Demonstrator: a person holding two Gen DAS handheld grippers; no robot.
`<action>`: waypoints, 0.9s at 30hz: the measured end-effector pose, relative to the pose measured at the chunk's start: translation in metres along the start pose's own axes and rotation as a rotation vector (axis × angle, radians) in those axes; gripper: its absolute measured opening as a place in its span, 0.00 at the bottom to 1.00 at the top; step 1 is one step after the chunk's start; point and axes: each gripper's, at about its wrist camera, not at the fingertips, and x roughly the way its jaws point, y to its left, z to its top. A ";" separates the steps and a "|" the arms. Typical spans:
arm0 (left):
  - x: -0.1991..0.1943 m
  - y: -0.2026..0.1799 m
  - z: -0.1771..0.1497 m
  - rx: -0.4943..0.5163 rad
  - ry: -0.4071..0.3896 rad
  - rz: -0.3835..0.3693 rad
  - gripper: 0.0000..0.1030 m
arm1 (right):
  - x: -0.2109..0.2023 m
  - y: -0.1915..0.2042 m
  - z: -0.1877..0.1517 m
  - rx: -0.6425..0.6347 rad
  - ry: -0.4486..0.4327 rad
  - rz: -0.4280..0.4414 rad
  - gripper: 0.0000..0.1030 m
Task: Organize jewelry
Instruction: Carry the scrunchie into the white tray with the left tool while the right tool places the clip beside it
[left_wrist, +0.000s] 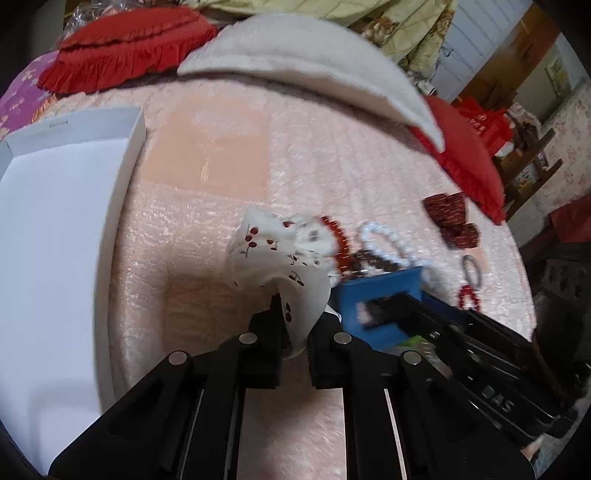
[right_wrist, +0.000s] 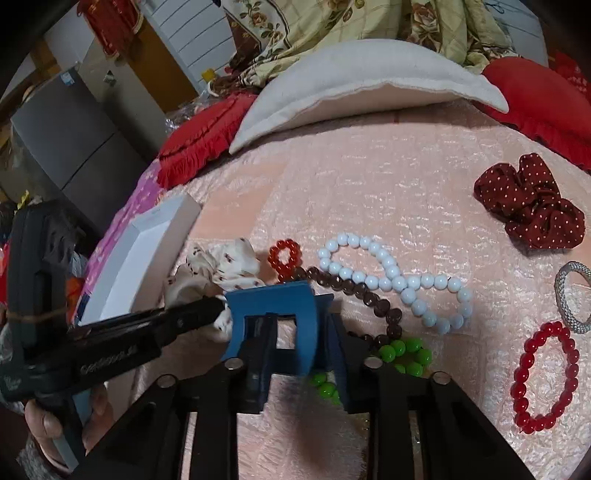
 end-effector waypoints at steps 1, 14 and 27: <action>-0.010 -0.002 0.000 0.003 -0.018 -0.007 0.08 | -0.005 0.002 0.001 -0.002 -0.007 0.002 0.17; -0.133 0.048 0.003 -0.046 -0.239 0.025 0.08 | -0.054 0.065 0.012 -0.084 -0.073 -0.003 0.17; -0.106 0.206 0.038 -0.287 -0.231 0.111 0.08 | 0.040 0.177 0.049 -0.173 0.034 0.071 0.17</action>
